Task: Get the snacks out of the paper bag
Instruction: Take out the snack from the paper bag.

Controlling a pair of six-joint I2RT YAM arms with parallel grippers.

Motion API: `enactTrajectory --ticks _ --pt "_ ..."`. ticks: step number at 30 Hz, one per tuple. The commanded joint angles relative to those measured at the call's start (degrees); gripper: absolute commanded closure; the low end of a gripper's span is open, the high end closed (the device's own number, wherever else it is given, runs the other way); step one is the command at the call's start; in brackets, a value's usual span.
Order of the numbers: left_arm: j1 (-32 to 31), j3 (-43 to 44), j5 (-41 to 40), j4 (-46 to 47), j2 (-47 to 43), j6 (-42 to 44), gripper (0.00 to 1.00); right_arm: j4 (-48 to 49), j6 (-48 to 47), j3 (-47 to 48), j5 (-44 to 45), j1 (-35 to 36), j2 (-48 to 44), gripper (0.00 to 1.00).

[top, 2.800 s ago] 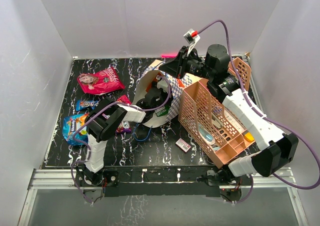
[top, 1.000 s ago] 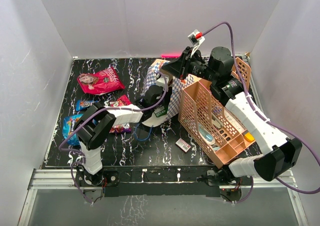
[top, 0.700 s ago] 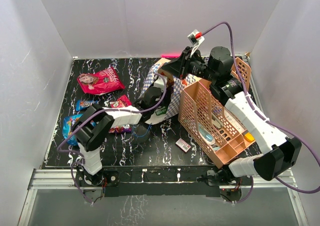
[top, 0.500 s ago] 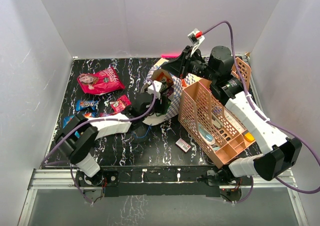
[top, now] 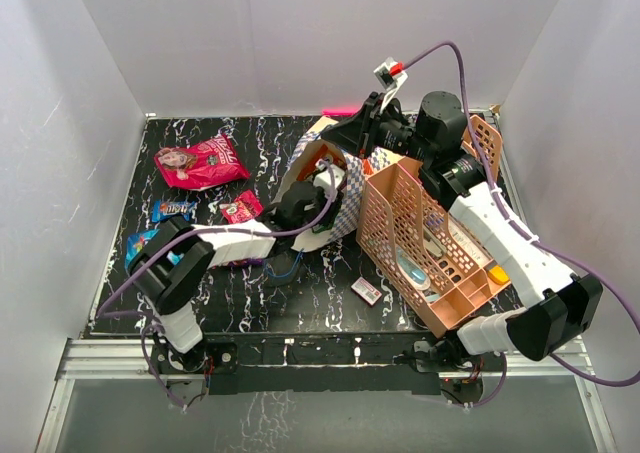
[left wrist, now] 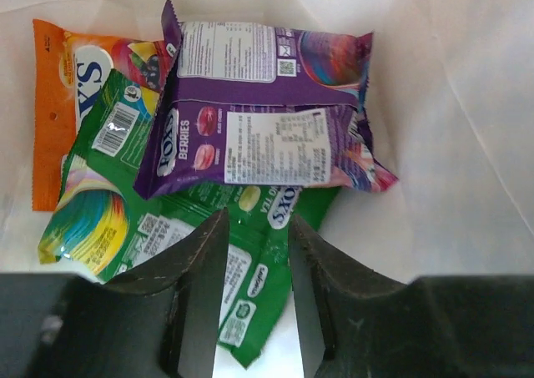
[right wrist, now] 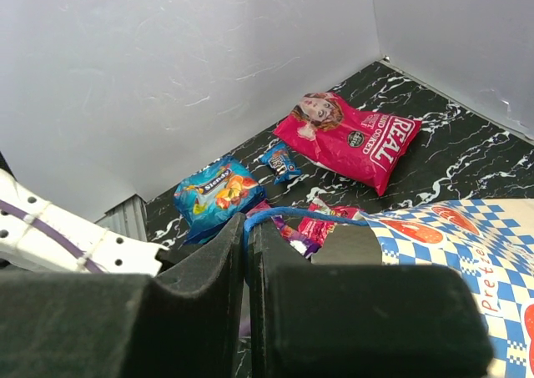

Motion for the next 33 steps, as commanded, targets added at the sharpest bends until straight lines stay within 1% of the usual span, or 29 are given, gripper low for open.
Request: enactTrajectory --ticks 1,5,8,13,18,19,21,23,26,30,33 --pt "-0.1 6.0 -4.3 -2.8 3.1 3.8 0.66 4.8 0.9 4.2 -1.0 0.3 -0.5 0.92" --pt "-0.1 9.2 -6.3 -2.6 6.1 6.7 0.52 4.8 1.0 4.5 -1.0 0.4 -0.3 0.92" --pt "0.0 12.8 -6.6 -4.2 8.2 8.0 0.45 4.7 1.5 4.8 -1.6 0.3 0.3 0.92" --pt "0.3 20.4 -10.2 -10.9 12.7 5.1 0.3 4.6 1.6 5.2 -1.6 0.4 0.6 0.92" --pt "0.6 21.8 -11.7 -11.9 14.8 3.1 0.15 4.1 1.5 5.0 -1.5 0.3 0.5 0.92" --pt "0.6 22.2 -12.3 -12.4 15.3 2.6 0.1 4.1 1.5 4.9 -1.4 0.4 0.4 0.92" --pt "0.7 22.7 -13.4 -13.3 15.8 2.1 0.06 4.0 1.5 4.8 -1.4 0.4 0.4 0.92" --pt "0.7 22.4 -14.5 -13.3 16.3 2.0 0.03 3.9 1.6 4.9 -1.4 0.4 0.3 0.92" --pt "1.1 23.5 -15.8 -15.9 18.0 1.3 0.03 3.9 1.5 4.9 -1.4 0.3 0.2 0.92" --pt "1.6 21.8 -9.0 -15.0 18.1 -1.3 0.06 3.9 1.6 4.5 -1.3 0.3 0.0 0.92" --pt "1.6 22.3 -3.7 -16.1 18.4 -6.0 0.09 3.9 1.7 4.3 -1.2 0.4 0.0 0.92"
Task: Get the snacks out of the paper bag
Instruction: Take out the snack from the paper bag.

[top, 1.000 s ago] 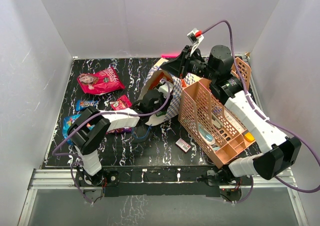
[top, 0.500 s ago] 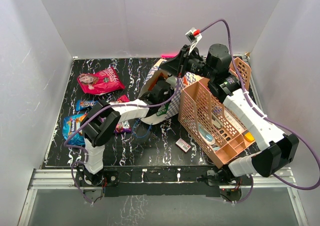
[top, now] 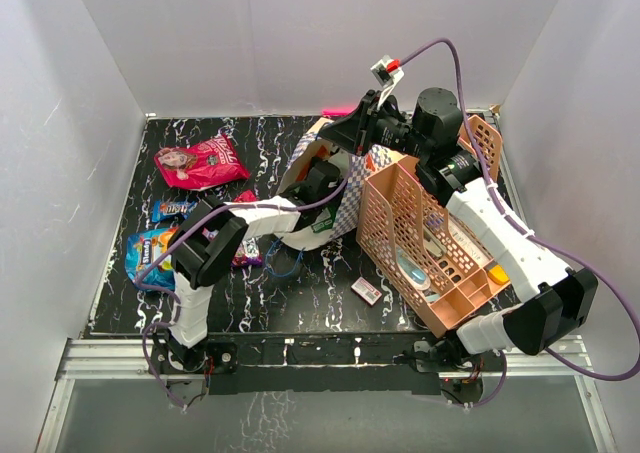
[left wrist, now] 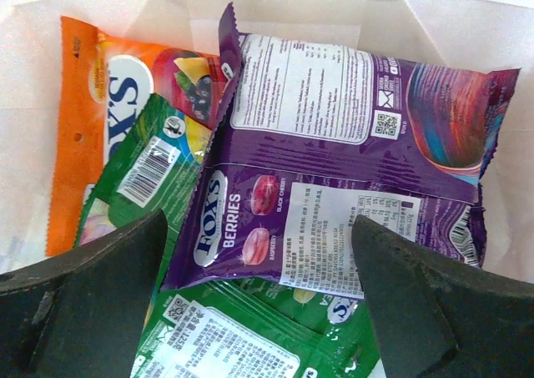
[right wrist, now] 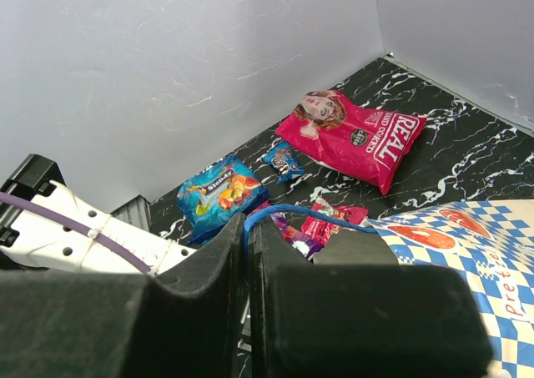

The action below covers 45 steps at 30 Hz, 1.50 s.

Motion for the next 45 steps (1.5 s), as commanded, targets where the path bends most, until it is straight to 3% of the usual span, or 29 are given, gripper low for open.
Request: enactTrajectory --ticks 1,11,22,31,45 --pt "0.4 0.7 8.2 -3.7 0.8 -6.3 0.11 4.1 0.7 2.8 -0.8 0.4 -1.8 0.92" --pt "0.7 3.3 10.4 -10.2 2.0 -14.0 0.52 3.9 0.4 2.4 -0.1 0.4 -2.6 0.92" --pt "0.7 1.5 11.6 -10.2 -5.7 -12.5 1.0 4.1 0.2 2.2 -0.1 0.4 -2.5 0.92" --pt "0.7 -7.2 13.7 -9.5 -19.3 -10.8 1.0 3.7 -1.0 1.6 1.2 0.4 -3.1 0.92" --pt "0.7 -26.9 21.6 -12.6 -50.2 -6.8 1.0 6.0 -1.6 -1.8 6.8 0.4 -5.6 0.92"
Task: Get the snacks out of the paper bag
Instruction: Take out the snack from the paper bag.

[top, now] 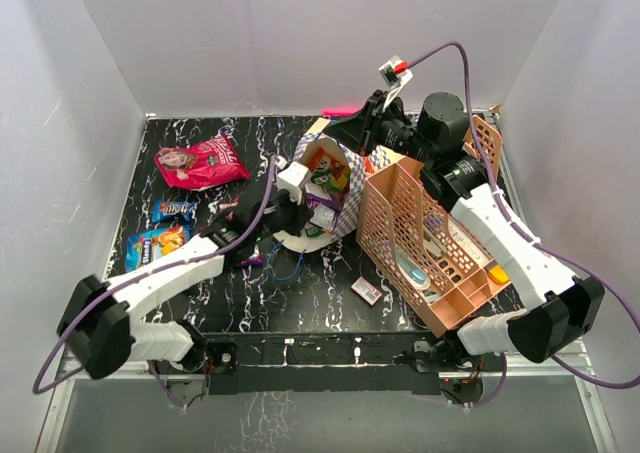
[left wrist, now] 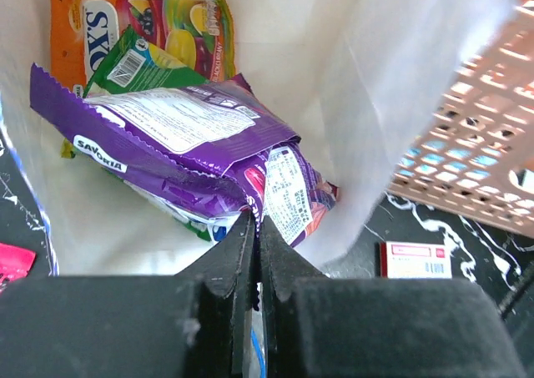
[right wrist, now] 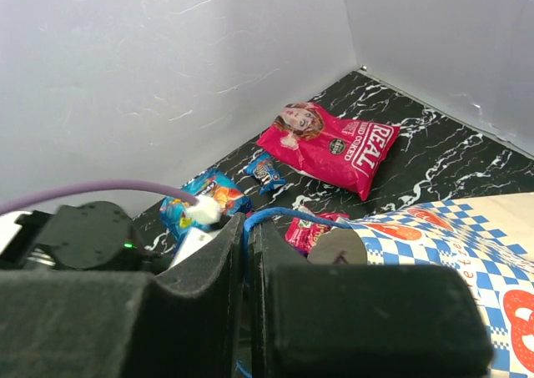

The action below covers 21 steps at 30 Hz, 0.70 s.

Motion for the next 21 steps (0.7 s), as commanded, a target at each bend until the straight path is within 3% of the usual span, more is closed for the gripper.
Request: enactTrajectory --ticks 1,5,9,14,21 --pt "-0.4 -3.2 4.9 -1.5 -11.6 2.3 1.0 5.8 -0.8 -0.6 3.0 0.3 -3.7 0.92" --pt "-0.5 -4.7 4.5 -5.0 -20.0 3.4 1.0 6.2 -0.8 -1.4 3.9 0.3 -3.9 0.92" --pt "-0.6 -3.2 -2.7 -9.8 -27.0 4.0 1.0 6.5 -0.7 -1.6 4.1 0.4 -3.7 0.92" --pt "-0.6 -0.3 -15.8 -17.2 -33.1 5.1 1.0 6.9 -0.6 -1.7 4.3 0.3 -3.6 0.92" --pt "-0.6 -0.4 -38.5 -28.7 -36.8 -1.8 1.0 7.0 -0.7 -2.0 5.2 0.4 -4.3 0.92"
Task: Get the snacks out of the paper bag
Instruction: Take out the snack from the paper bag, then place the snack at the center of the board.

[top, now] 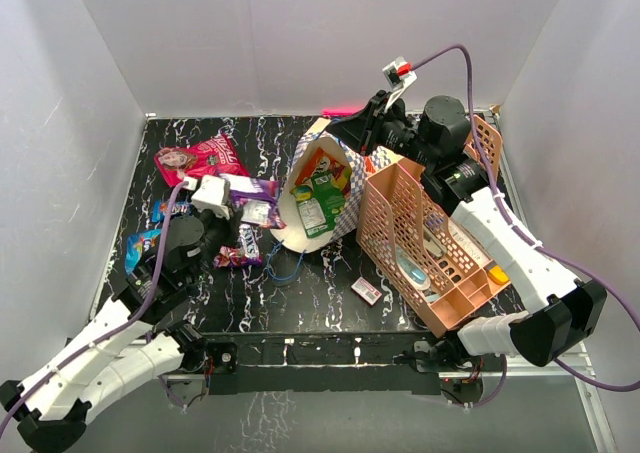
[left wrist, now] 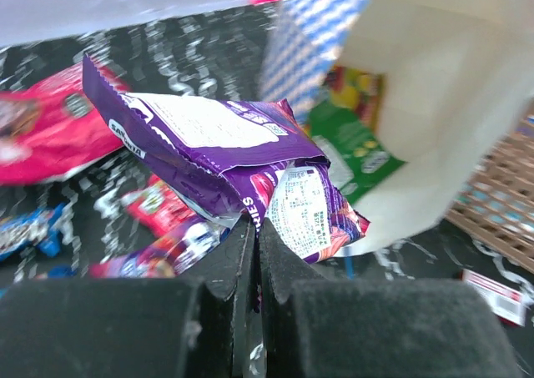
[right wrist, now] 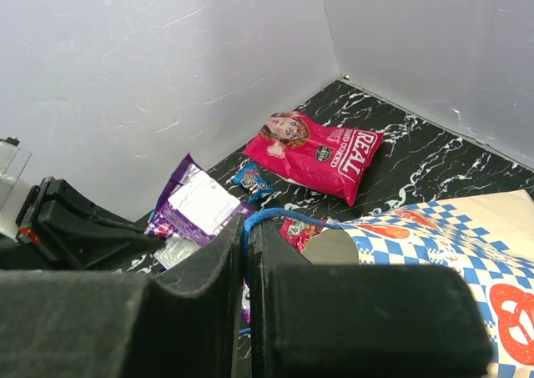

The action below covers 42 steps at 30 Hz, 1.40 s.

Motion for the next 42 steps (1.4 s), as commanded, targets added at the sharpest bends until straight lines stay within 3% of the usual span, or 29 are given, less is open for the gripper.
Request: enactTrajectory --ticks 1,8,10,16,23,24,26,28,31,35,39,42 --pt "-0.1 2.2 -20.0 -8.6 -0.8 -4.8 1.0 5.7 -0.3 -0.4 1.5 0.2 -3.0 0.92" --pt "0.7 3.0 -32.2 -12.0 10.8 -6.9 1.0 5.4 -0.4 -0.1 1.5 0.2 -3.0 0.92" --pt "3.7 2.7 -28.5 -8.1 13.8 -5.4 1.0 5.3 -0.5 -0.1 1.7 0.2 -3.1 0.92" --pt "20.9 3.3 -10.6 1.7 21.0 -5.5 1.0 4.1 -1.0 0.4 2.4 0.2 -3.5 0.92" --pt "23.9 -1.2 -11.5 8.8 24.8 -10.2 1.0 4.1 -0.7 0.2 1.4 0.2 -3.3 0.92" --pt "23.9 -1.8 -11.7 7.7 24.8 -11.9 0.97 4.2 -0.7 0.2 1.3 0.2 -3.3 0.92" --pt "24.0 -2.0 -12.7 4.3 24.8 -15.8 0.71 4.1 -0.5 0.1 0.8 0.2 -3.2 0.92" --pt "23.9 -1.3 -12.9 1.1 24.3 -17.2 0.51 4.0 -0.5 -0.2 0.5 0.2 -3.3 0.92" --pt "24.0 0.8 -11.2 -2.3 22.4 -17.4 0.35 4.2 -0.4 -0.6 0.4 0.2 -3.1 0.92" --pt "24.0 5.7 -4.7 -4.3 18.8 -18.2 0.3 4.6 -0.2 -0.6 0.0 0.2 -2.9 0.92" --pt "23.9 7.0 12.7 4.4 15.3 -17.4 0.32 5.0 0.1 -0.8 0.0 0.2 -2.9 0.92" --pt "23.3 6.5 25.1 11.0 15.4 -21.5 0.39 5.1 0.2 -1.0 -0.1 0.2 -2.9 0.92"
